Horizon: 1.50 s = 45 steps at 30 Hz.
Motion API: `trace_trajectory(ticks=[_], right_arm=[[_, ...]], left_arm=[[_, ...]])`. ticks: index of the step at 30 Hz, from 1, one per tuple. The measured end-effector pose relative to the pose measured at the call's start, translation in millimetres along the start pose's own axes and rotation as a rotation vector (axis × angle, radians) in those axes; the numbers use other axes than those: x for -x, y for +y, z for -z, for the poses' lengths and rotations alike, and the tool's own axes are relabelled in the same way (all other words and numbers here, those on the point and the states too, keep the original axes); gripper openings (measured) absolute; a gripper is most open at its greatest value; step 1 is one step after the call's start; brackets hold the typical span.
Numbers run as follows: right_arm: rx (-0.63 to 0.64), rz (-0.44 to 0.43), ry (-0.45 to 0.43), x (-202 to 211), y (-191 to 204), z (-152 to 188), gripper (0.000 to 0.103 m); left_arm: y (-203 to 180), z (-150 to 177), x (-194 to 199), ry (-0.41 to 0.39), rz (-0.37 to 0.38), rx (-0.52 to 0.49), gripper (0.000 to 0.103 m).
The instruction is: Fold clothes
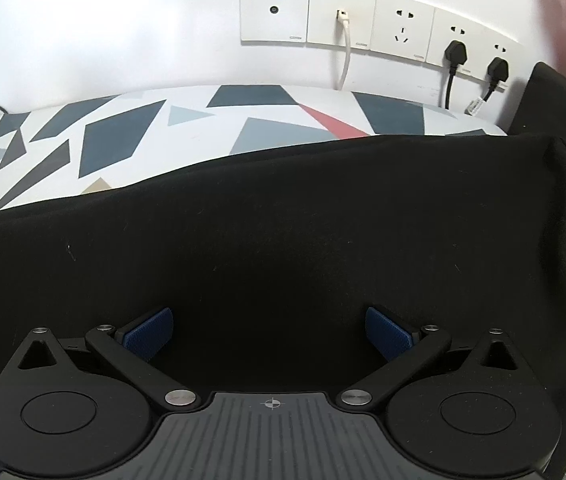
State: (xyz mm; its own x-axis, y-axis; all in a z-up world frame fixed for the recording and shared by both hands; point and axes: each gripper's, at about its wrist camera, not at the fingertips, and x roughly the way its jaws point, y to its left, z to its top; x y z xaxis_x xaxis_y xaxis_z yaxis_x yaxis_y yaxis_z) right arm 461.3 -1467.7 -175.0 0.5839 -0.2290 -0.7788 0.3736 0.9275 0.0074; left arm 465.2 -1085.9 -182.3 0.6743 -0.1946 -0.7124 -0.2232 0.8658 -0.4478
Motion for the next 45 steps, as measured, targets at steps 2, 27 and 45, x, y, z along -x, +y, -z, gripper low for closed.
trace_trajectory(ticks=[2,27,45], right_arm=[[-0.005,0.005,-0.006,0.2,0.5,0.8,0.102],[0.016,0.069,0.055,6.6,39.8,-4.7,0.102],[-0.014,0.099,0.013,9.0,56.5,3.9,0.102]], left_arm=[[15.4,-3.3,3.2,-0.024,0.078,0.113,0.103],[25.3,-55.9,-45.4,-0.179,0.003,0.105,0.078],[69.1,-82.4,-60.6,-0.078,0.17,0.178,0.035]])
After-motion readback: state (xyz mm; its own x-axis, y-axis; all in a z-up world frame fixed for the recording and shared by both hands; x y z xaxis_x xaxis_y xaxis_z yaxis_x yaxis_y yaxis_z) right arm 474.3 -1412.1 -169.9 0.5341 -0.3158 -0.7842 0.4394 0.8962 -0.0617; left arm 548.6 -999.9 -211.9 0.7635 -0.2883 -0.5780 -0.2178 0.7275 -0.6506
